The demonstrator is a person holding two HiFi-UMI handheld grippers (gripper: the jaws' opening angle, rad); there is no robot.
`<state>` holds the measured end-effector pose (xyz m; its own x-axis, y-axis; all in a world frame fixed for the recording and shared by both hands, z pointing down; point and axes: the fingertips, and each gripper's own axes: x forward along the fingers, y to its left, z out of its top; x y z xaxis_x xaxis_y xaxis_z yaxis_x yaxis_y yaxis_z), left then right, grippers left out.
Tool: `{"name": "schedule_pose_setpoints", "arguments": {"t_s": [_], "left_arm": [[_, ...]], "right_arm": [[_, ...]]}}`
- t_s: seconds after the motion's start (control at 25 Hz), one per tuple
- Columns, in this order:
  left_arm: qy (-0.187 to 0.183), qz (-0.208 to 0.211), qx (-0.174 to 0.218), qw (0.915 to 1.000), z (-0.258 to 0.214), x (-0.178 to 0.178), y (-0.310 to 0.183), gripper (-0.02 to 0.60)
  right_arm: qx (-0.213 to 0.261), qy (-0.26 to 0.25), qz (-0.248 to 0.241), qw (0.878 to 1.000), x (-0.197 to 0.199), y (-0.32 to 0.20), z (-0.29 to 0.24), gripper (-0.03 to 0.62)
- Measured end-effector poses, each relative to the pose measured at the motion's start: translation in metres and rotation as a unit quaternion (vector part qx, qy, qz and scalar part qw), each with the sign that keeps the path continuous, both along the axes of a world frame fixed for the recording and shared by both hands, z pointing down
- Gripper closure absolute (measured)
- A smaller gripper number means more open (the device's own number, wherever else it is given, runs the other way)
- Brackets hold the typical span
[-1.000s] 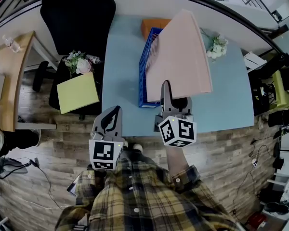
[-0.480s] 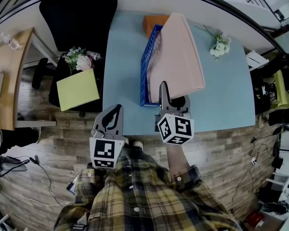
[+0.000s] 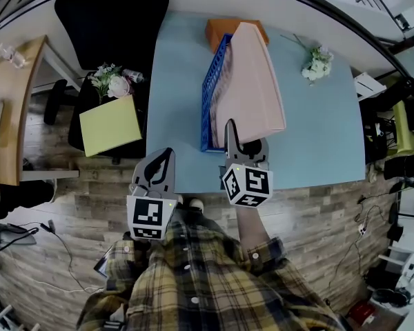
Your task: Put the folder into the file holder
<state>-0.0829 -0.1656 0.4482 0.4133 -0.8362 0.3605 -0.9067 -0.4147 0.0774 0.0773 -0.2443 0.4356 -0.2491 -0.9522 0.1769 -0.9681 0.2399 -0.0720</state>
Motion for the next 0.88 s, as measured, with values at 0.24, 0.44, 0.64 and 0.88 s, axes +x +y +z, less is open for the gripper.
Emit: {"name": "schedule_pose_setpoints", "arguments": {"t_s": [0.24,0.44,0.64,0.88], "left_arm": [[-0.001,0.002,-0.002,1.0000,0.002,0.002,-0.003,0.591],[-0.003,0.003,-0.003,1.0000,0.004,0.001,-0.003,0.591],[-0.009,0.005,-0.008,0.9999,0.007,0.003,-0.003,0.591],[-0.020,0.010,-0.011,0.9997,0.010,0.004,-0.002,0.591]], "right_arm": [[-0.013,0.012,-0.006,1.000,-0.002,-0.001,0.011,0.425],[-0.021,0.022,-0.007,1.000,-0.002,0.000,0.020,0.425],[-0.028,0.025,-0.010,0.999,-0.002,0.000,0.026,0.419],[-0.050,0.035,-0.010,0.998,-0.001,0.001,0.039,0.408]]}}
